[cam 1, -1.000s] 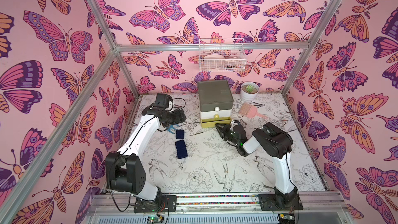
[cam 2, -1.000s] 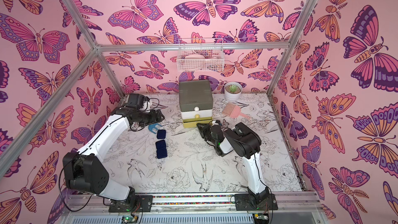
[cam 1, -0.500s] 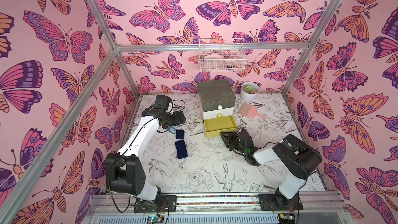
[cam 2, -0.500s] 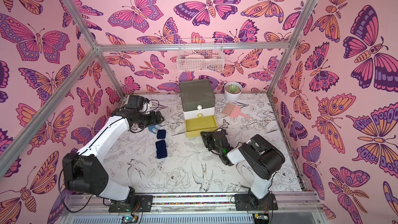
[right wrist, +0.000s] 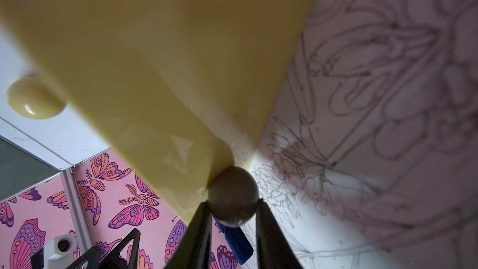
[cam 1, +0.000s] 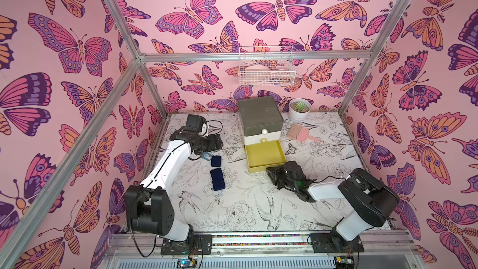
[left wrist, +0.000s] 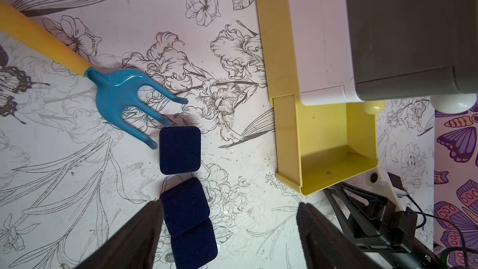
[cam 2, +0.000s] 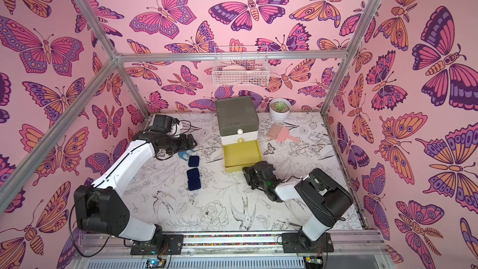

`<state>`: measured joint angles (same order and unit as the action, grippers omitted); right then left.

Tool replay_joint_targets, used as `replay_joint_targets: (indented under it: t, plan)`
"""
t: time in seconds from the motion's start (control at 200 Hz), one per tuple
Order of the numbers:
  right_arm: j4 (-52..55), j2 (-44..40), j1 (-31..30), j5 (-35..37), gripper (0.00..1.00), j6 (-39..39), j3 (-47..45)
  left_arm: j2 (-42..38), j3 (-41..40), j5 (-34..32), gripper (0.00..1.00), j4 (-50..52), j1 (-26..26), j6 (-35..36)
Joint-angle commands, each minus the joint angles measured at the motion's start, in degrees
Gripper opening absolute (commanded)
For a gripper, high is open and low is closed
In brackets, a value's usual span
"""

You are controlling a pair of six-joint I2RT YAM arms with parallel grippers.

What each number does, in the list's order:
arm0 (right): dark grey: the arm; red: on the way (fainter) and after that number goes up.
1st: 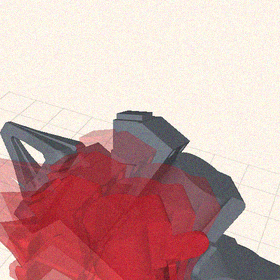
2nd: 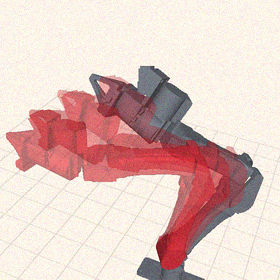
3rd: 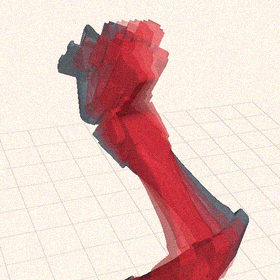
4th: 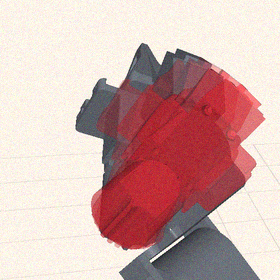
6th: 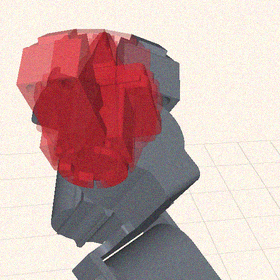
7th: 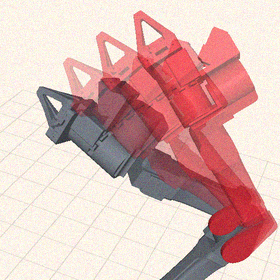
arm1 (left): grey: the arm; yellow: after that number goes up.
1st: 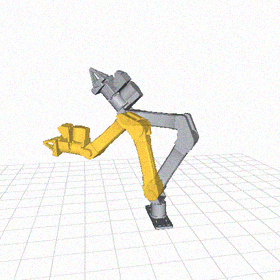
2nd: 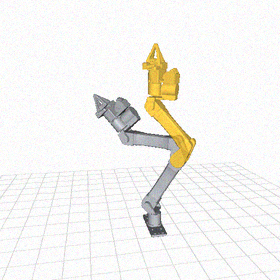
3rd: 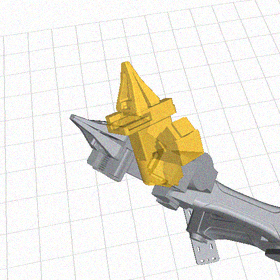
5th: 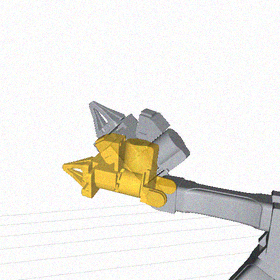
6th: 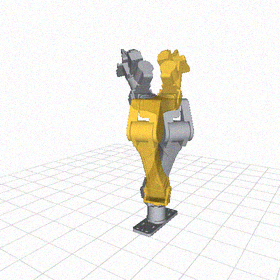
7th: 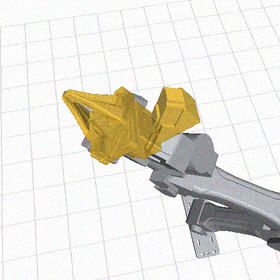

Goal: Place the brooch boxes into the drawer by color
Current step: Open the drawer in the storage box, then pick up the brooch box from the center of the board.

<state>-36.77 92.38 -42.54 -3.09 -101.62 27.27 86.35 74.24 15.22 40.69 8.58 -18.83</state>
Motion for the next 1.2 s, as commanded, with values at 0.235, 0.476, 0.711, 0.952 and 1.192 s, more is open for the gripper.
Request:
replay_joint_targets:
  t: [0.235, 0.476, 0.711, 0.952, 1.192]
  plan:
    - [10.42, -6.50, -0.45, 1.73, 0.72, 0.94, 0.88, -0.02, -3.23, -0.63, 0.87, 0.67, -0.41, -0.69]
    - [34.91, -19.54, -0.35, 11.85, 0.86, 13.90, 9.10, 5.44, -3.29, -3.66, 0.87, 2.57, -0.44, -1.08]
    - [37.53, -22.94, 2.81, 14.65, 0.89, 18.74, 10.26, 12.35, -1.63, -4.82, 0.86, 2.77, -0.35, -2.05]
    - [35.78, -20.93, 3.39, 12.99, 0.89, 18.84, 10.08, 15.69, 0.54, -5.81, 0.84, 2.94, 0.68, -2.54]
    - [33.70, -19.88, 4.60, 11.32, 0.90, 18.33, 9.00, 17.33, -0.83, -7.63, 0.82, 2.82, 2.23, -5.48]
